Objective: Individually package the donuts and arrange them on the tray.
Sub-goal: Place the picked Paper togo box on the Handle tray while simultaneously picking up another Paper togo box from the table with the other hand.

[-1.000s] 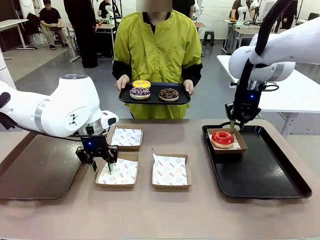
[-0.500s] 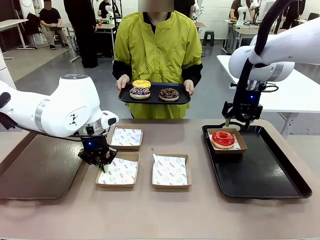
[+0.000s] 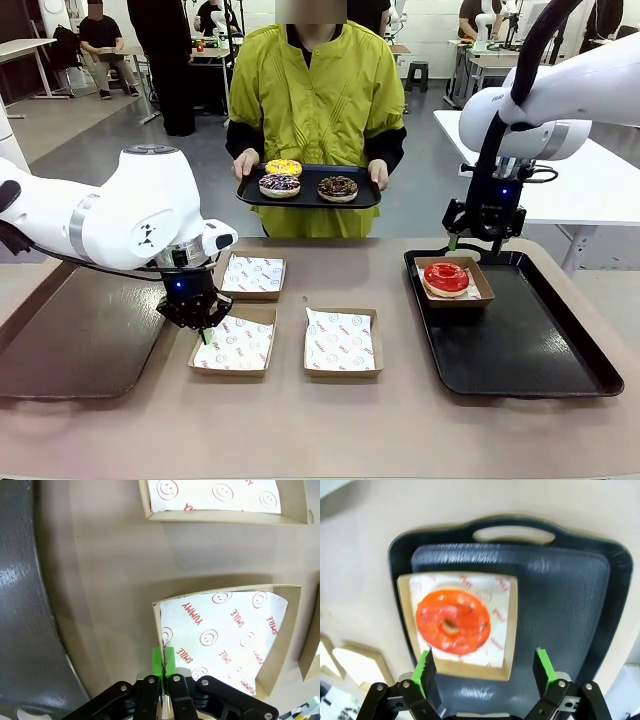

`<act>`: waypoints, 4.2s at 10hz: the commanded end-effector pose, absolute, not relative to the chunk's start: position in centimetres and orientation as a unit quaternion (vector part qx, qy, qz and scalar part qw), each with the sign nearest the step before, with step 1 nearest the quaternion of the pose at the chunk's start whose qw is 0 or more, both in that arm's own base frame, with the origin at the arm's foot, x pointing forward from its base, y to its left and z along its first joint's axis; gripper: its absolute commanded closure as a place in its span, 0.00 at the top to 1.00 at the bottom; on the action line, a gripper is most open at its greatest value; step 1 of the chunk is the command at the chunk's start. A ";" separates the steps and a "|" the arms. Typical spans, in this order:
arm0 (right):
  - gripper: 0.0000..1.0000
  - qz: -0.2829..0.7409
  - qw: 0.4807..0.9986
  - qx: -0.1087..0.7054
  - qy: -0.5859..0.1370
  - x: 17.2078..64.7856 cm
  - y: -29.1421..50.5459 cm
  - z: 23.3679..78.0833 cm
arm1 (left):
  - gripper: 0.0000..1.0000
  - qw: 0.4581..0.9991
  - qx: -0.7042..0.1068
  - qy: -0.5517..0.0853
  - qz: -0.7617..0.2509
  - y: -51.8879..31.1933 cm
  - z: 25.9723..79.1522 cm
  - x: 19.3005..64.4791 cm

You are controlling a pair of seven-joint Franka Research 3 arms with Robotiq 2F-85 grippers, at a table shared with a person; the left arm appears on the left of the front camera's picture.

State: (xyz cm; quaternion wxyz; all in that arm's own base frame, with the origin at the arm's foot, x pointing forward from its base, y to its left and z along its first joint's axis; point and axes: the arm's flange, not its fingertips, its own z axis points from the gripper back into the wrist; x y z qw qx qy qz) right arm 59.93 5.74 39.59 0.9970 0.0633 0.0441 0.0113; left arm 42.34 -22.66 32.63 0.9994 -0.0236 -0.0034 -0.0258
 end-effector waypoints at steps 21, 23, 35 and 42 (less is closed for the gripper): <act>1.00 -0.047 0.837 0.540 -0.073 39.0 -15.2 40.2 | 0.00 0.998 -0.050 -0.042 -0.012 -20.8 51.8 52.4; 1.00 -0.047 0.837 0.540 -0.073 39.0 -15.2 40.2 | 0.00 0.998 -0.050 -0.042 -0.012 -20.8 51.8 52.4; 1.00 -0.047 0.837 0.540 -0.073 39.0 -15.2 40.2 | 0.00 0.998 -0.050 -0.042 -0.012 -20.8 51.8 52.4; 1.00 -0.047 0.837 0.540 -0.073 39.0 -15.2 40.2 | 0.00 0.998 -0.050 -0.042 -0.012 -20.8 51.8 52.4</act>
